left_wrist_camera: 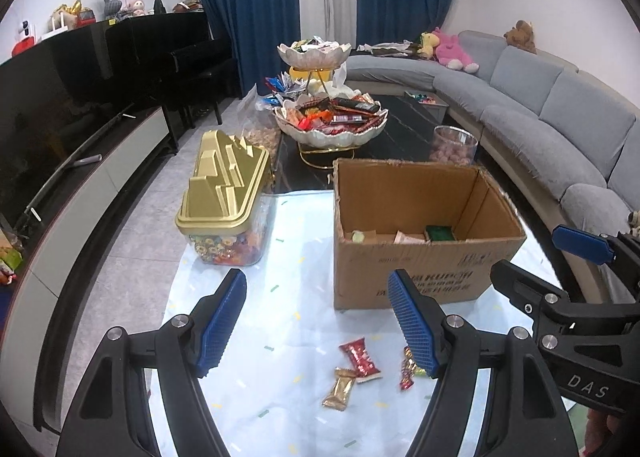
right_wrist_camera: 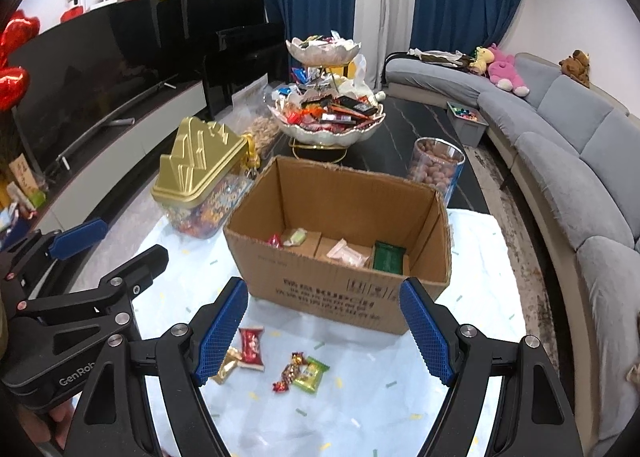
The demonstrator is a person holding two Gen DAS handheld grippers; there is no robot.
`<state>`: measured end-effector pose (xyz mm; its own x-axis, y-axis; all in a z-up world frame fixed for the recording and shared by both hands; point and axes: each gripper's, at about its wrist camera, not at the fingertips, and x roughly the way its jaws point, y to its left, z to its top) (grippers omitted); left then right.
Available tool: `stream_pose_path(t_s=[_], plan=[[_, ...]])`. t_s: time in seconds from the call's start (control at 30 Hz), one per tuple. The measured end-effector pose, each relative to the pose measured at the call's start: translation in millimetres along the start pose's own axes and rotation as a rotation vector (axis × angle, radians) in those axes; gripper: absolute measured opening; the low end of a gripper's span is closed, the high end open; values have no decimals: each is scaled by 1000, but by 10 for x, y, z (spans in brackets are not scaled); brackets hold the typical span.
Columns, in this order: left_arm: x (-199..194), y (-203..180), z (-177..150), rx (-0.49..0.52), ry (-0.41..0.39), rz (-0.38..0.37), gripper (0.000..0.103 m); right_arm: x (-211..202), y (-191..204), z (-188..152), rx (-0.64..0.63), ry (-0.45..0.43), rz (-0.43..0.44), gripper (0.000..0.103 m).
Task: Organize snacks
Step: 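Withdraw both tools from the box toward the remaining wrappers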
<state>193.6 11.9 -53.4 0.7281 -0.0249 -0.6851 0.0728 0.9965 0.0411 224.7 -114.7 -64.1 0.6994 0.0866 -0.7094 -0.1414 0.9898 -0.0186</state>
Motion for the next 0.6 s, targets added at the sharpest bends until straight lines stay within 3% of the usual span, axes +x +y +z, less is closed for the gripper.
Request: stream_pose_path(t_s=[0.6], plan=[[175, 2, -640, -4, 14, 21, 71, 223, 105, -524, -34, 58, -22, 79]])
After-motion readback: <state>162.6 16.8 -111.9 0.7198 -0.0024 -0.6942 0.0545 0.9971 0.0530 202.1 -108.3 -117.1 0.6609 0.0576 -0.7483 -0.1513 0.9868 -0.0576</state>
